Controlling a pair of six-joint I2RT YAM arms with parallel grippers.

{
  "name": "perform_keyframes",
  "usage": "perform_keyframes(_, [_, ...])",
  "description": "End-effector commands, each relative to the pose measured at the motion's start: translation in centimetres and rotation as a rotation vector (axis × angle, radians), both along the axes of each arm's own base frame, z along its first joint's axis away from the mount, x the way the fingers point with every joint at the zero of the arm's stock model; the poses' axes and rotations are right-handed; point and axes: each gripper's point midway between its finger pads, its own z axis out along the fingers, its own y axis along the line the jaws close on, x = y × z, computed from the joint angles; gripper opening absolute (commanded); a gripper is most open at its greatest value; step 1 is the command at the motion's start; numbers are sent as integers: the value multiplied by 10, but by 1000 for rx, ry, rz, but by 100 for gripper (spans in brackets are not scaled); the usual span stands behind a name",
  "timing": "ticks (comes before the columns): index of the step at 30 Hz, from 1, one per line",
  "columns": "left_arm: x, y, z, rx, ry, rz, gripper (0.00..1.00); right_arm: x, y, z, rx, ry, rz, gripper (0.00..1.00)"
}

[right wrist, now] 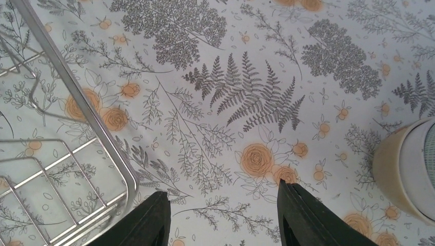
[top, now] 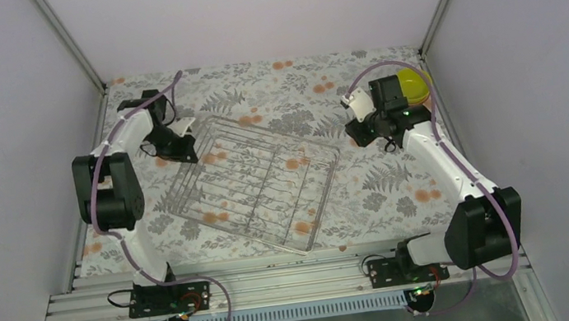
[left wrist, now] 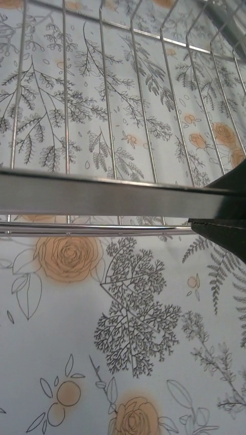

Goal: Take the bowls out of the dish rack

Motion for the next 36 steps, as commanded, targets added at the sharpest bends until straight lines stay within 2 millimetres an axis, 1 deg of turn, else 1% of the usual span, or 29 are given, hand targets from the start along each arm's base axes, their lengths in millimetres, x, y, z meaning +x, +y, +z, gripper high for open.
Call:
perform_keyframes(1, [34, -4, 39, -288, -17, 104, 2, 0, -2, -1, 6, -7, 0, 51])
perform_keyframes(3, [37, -7, 44, -346, 6, 91, 2, 1, -1, -2, 3, -2, 1, 50])
perform_keyframes(9, [35, -7, 29, -382, 81, 116, 2, 4, 0, -1, 7, 3, -1, 50])
perform_keyframes(11, [28, -11, 23, -410, 123, 110, 2, 4, 0, -3, 7, 11, 0, 50])
perform_keyframes(16, [8, -23, 17, -479, 203, 89, 2, 4, -1, -8, 0, 26, -7, 50])
perform_keyframes(20, [4, -29, 13, -488, 217, 95, 3, 6, -1, -11, 0, 37, -11, 50])
perform_keyframes(24, [19, -29, 14, -467, 179, 119, 2, 7, -2, -9, 1, 32, -17, 49])
perform_keyframes(27, [37, -20, 12, -407, 128, 152, 2, 8, -2, -10, -2, 33, -19, 49])
perform_keyframes(30, [59, -13, 12, -375, 70, 186, 2, 9, -3, -12, -12, 39, -24, 49])
perform_keyframes(32, [75, -9, 15, -367, 36, 202, 2, 12, -6, -10, -23, 31, -33, 49])
perform_keyframes(36, [103, 4, 20, -352, -19, 244, 2, 18, -15, 2, -49, -10, -66, 47])
